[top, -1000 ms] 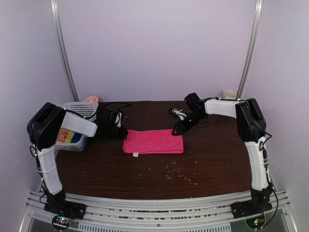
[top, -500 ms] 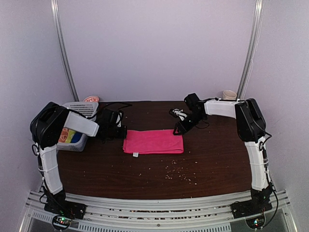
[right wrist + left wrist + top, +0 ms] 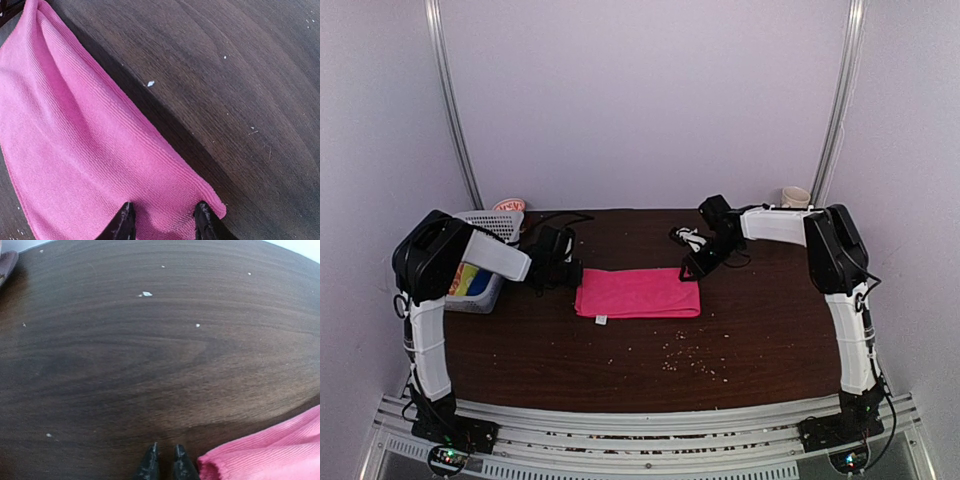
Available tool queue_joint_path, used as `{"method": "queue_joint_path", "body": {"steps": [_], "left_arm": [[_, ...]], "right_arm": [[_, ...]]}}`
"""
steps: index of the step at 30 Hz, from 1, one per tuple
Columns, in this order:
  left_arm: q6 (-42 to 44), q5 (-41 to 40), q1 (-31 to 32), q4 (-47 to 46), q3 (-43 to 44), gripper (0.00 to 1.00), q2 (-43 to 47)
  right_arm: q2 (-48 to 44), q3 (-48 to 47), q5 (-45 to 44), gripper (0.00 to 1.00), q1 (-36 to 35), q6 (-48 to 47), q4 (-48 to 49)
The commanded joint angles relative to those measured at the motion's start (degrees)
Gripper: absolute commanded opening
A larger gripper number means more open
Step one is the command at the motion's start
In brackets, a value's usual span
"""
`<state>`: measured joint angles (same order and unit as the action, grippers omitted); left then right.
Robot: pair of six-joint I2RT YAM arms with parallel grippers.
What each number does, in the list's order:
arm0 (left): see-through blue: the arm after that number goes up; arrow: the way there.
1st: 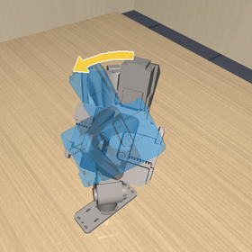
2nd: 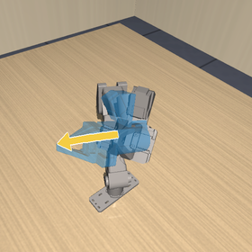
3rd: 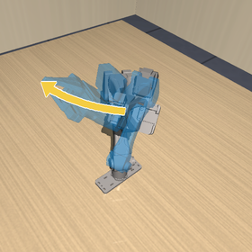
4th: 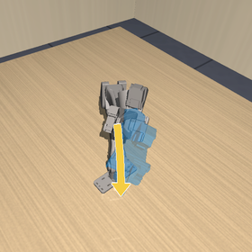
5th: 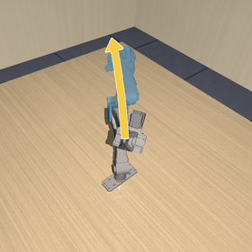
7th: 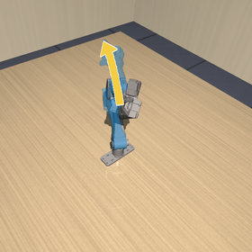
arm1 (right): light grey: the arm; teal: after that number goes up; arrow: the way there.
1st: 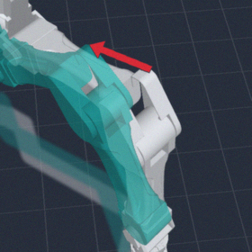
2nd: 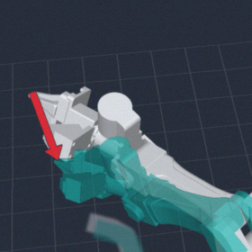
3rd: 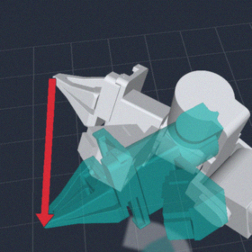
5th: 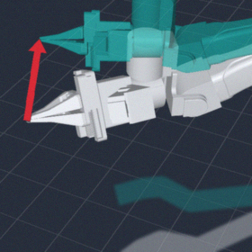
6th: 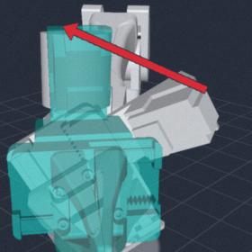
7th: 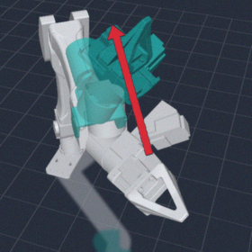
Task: Roll the towels
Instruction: Smooth out the towel at the center of the board.
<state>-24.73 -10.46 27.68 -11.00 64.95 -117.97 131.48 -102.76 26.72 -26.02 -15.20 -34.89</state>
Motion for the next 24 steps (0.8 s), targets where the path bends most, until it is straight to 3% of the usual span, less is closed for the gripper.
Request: {"method": "queue_joint_path", "body": {"steps": [1,8,10,11,14,16,19,24], "left_arm": [[-0.2,-4.5,-0.5,-3.5,-3.3,0.25,5.4],[1.3,-0.5,0.0,-6.5,-7.6,0.56,13.9],[2.4,1.4,1.0,-7.1,-7.4,0.58,14.6],[2.7,2.6,1.7,-7.3,-7.0,0.53,14.7],[3.1,7.2,3.6,-7.8,-5.9,0.23,13.7],[2.6,11.1,4.3,-8.5,-5.2,0.11,12.5],[1.3,14.9,5.7,-9.8,-4.7,0.01,10.4],[1.5,13.4,7.1,-10.0,-2.3,0.0,5.9]], "right_arm": [[-0.7,-1.0,-1.1,0.42,-0.3,-1.6,-3.0],[-4.6,-4.0,3.1,0.48,-0.7,-2.8,-4.5],[-4.7,-5.1,5.1,0.52,-0.7,-2.5,-4.6],[-4.6,-5.7,6.3,0.53,-0.7,-2.3,-4.6],[-4.0,-7.4,11.5,0.53,-0.8,-1.0,-3.3],[-3.5,-7.6,15.2,0.53,-0.9,1.0,-1.0],[-2.1,-7.2,19.2,0.52,-1.3,4.5,3.6],[1.7,-6.7,24.3,0.47,-1.8,11.4,12.0]]}}
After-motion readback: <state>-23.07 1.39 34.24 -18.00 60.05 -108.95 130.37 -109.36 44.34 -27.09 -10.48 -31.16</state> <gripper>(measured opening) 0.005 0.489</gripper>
